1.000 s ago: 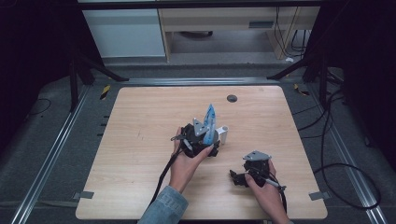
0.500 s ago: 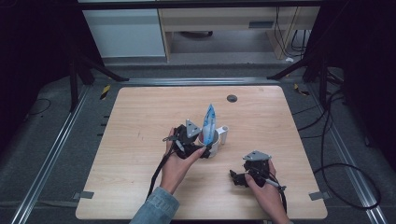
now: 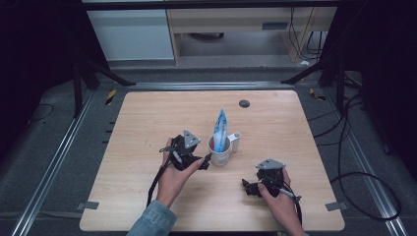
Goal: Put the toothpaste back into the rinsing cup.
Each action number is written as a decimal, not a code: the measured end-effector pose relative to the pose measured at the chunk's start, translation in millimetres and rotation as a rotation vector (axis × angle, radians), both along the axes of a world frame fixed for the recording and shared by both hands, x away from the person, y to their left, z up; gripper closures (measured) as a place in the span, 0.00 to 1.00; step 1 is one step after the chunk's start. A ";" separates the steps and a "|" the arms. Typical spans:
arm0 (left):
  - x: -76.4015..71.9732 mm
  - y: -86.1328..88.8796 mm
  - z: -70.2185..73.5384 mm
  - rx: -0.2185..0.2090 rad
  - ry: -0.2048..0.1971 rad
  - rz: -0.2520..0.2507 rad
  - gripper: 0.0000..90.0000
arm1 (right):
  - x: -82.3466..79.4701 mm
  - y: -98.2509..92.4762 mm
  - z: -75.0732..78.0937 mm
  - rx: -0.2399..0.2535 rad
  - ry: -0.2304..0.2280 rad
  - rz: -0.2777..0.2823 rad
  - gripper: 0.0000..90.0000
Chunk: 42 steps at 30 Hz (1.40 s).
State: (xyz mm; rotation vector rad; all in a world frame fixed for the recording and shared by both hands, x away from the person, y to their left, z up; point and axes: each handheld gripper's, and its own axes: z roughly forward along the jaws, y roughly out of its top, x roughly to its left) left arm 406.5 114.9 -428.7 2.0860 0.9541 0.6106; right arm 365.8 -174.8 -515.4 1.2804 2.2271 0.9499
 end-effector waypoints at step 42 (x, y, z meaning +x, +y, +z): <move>3.0 49.7 -33.7 0.042 0.069 0.097 0.08 | 0.1 -0.1 0.0 -0.001 -0.001 0.001 0.00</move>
